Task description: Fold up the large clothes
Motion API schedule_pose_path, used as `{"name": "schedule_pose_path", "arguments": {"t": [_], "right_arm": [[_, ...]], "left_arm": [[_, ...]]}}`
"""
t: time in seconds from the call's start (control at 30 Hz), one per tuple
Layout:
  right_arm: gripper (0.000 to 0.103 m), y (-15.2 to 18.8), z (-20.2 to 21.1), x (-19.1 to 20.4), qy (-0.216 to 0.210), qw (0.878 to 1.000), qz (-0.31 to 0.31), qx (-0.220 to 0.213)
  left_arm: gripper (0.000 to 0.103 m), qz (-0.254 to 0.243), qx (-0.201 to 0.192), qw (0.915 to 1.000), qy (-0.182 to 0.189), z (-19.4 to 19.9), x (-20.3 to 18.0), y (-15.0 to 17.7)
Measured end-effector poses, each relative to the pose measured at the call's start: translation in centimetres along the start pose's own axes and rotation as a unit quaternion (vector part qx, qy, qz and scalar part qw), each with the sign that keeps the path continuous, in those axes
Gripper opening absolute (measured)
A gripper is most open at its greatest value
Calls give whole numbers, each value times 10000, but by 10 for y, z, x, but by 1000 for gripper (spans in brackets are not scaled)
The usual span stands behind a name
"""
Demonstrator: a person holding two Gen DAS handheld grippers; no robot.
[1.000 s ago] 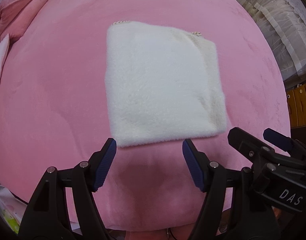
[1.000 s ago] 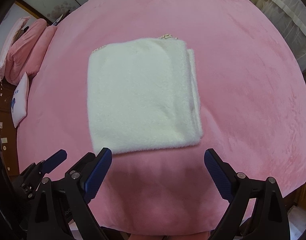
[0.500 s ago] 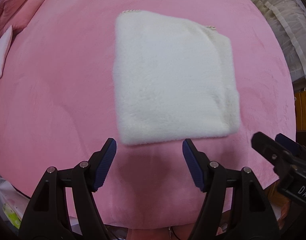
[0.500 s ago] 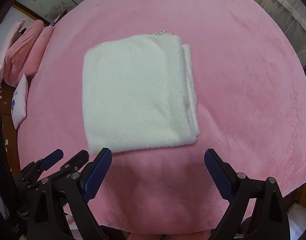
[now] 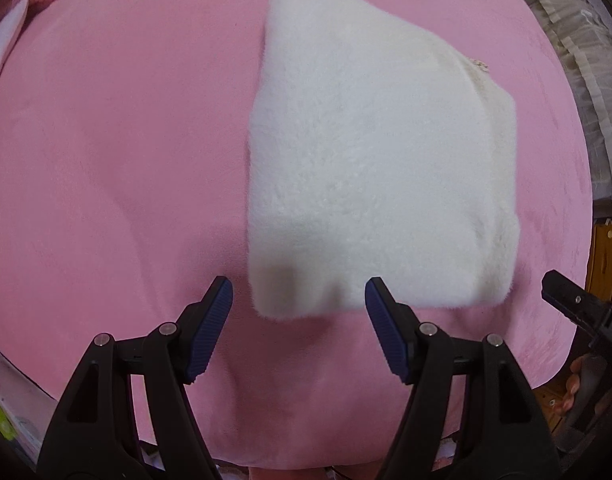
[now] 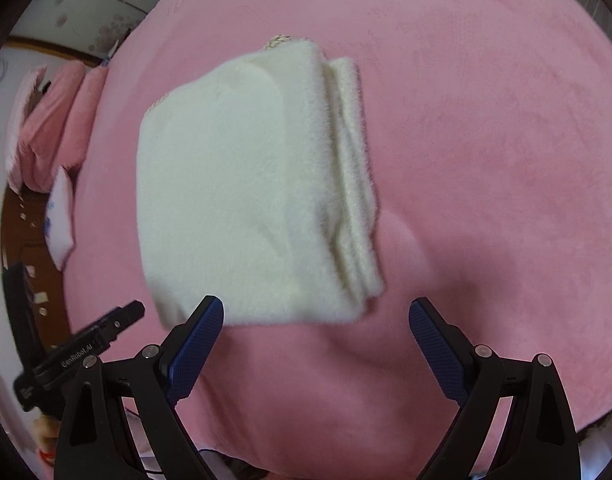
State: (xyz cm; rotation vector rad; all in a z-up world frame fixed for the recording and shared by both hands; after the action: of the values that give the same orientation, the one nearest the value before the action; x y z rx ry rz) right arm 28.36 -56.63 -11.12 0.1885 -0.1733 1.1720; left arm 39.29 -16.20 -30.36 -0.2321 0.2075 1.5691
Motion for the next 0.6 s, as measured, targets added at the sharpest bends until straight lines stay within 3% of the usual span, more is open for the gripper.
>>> {"name": "schedule_pose_path", "arguments": {"t": [0.1, 0.2, 0.27, 0.37, 0.43, 0.6], "right_arm": [[97, -12, -17, -19, -390, 9990, -116, 207], [98, -23, -30, -37, -860, 9954, -304, 308], [99, -29, -38, -49, -1230, 9902, -579, 316], [99, -34, -51, -64, -1765, 9784, -1015, 366], [99, -38, -63, -69, -2081, 9706, -1141, 408], [99, -48, -93, -66, -2349, 9640, -1133, 515]], "left_arm": [[66, 35, -87, 9999, 45, -4, 6, -8], [66, 247, -171, 9991, 313, -8, 17, -19], [66, 575, -186, 9955, 724, -12, 29, -28], [66, 1270, -195, 9805, 1485, -21, 49, -42], [66, 1564, -255, 9754, 1535, -26, 61, -51], [66, 1449, -383, 9760, 1579, -35, 72, -71]]}}
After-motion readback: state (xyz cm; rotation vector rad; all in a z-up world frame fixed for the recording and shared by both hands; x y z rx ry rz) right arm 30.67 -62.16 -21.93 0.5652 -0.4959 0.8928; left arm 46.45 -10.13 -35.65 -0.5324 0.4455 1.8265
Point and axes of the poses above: each gripper's, at about its wrist camera, not at the fingertips, and z roughly against the way its jaws point, x to its left, y to its underside, the point moved 1 cm from there along -z, roughly the way its jaws point, and after that the axes turned 11 degrees about y, right-handed, at the moved point
